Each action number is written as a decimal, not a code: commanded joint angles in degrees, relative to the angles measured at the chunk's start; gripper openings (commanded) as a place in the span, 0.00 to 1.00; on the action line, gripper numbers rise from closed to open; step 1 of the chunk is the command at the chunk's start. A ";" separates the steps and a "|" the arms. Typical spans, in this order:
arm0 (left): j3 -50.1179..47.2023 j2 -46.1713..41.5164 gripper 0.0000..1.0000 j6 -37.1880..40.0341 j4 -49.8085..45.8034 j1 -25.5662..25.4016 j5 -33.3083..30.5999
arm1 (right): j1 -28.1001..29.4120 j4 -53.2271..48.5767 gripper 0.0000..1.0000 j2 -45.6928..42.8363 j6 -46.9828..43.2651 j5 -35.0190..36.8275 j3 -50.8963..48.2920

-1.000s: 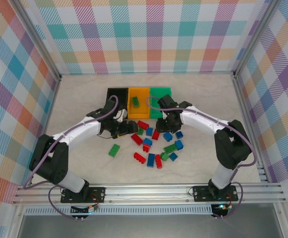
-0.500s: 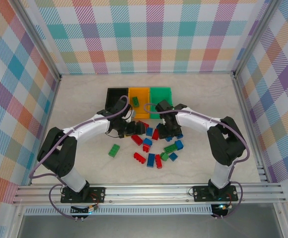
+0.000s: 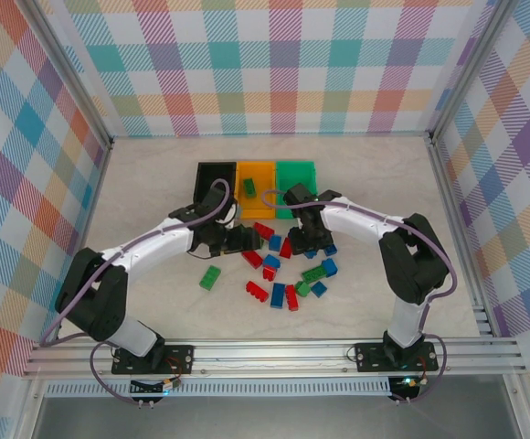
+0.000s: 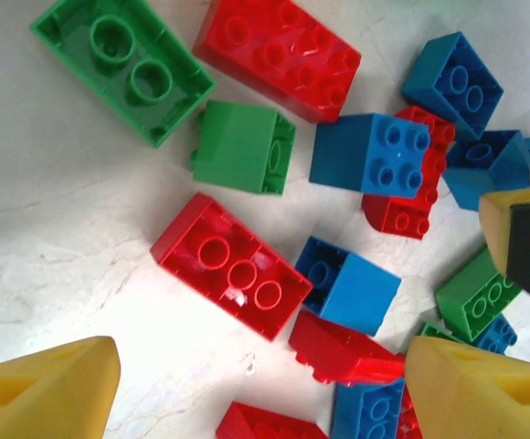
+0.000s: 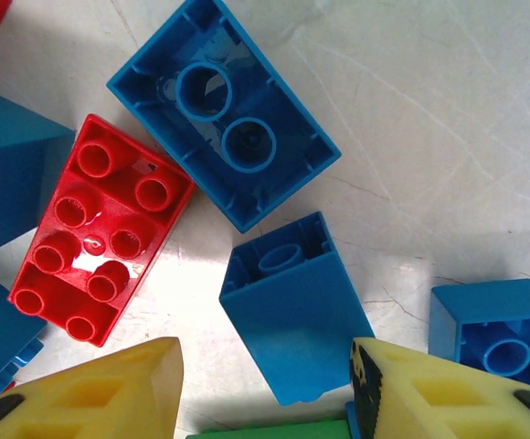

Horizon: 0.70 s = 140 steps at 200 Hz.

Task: Sort the legos into containers by color
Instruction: Touch the lego at the center of the table, then pick up the lego from the center of the table.

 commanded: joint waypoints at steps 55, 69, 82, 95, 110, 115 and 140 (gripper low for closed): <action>-6.40 -7.47 0.82 -2.15 1.54 -0.26 -2.68 | -0.34 -1.96 0.55 2.60 -2.46 3.52 2.37; -6.76 -8.13 0.82 -2.34 1.54 -0.26 -2.92 | -0.35 -1.82 0.55 4.62 -2.33 3.21 2.42; -7.00 -8.81 0.82 -2.44 1.34 -0.26 -3.31 | -0.36 -1.81 0.54 6.06 -2.16 2.10 2.43; -7.09 -9.16 0.82 -2.40 1.12 -0.26 -3.47 | -0.37 -0.94 0.52 6.40 -1.89 0.97 1.84; -7.03 -9.29 0.82 -2.47 1.09 -0.29 -3.47 | -0.37 0.01 0.41 5.61 -1.49 0.49 0.96; -7.16 -9.28 0.82 -2.41 1.06 -0.27 -3.42 | -0.36 0.25 0.38 5.10 -1.44 0.49 0.76; -7.68 -9.59 0.82 -2.48 1.80 -0.35 -2.53 | -0.35 0.39 0.29 2.41 -1.70 1.45 0.99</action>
